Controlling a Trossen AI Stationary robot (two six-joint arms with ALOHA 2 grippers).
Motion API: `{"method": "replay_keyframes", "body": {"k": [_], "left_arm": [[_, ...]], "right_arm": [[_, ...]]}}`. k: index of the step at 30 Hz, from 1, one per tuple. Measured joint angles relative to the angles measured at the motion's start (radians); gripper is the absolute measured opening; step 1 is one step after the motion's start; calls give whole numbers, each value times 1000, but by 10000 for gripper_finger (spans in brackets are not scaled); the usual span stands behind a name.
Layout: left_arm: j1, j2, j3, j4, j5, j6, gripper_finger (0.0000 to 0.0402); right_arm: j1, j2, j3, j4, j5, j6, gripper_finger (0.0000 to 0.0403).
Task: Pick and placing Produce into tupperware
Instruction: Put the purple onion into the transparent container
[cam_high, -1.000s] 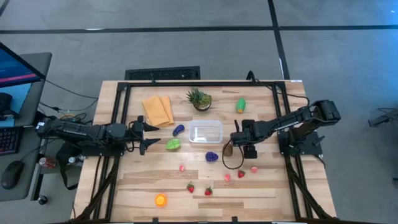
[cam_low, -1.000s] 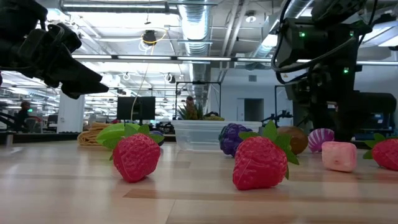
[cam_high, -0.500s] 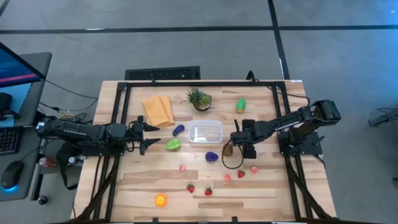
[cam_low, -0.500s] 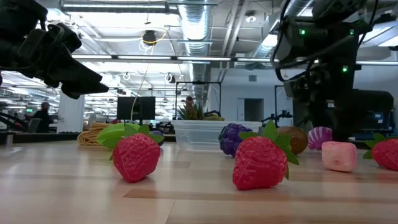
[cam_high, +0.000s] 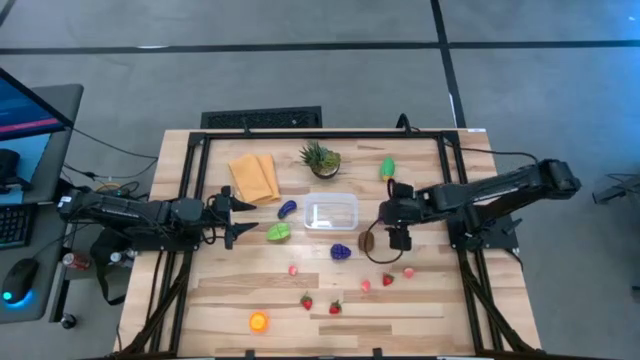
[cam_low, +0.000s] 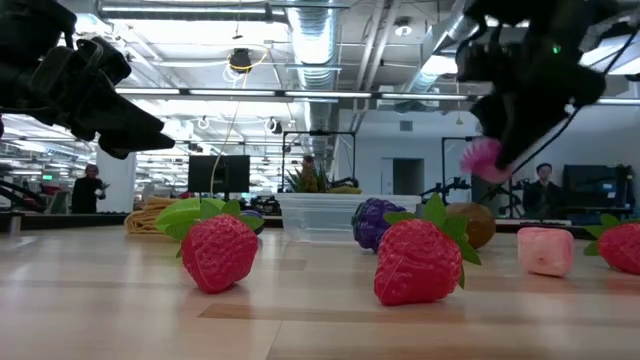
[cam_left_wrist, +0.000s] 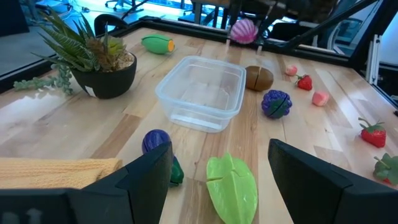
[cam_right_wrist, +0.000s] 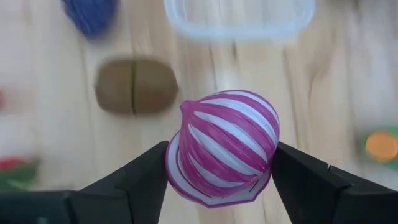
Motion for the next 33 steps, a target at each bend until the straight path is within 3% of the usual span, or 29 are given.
{"method": "replay_keyframes", "body": {"k": [14, 25, 33], "left_arm": [[0, 0, 0, -1, 4, 0, 255], [0, 0, 0, -1, 3, 13, 255], [0, 0, 0, 0, 3, 16, 255]], "right_arm": [[0, -72, 0, 337, -3, -190, 255], [-2, -68, 0, 438, 0, -245, 255], [-16, 34, 1, 639, -2, -348, 255]]}}
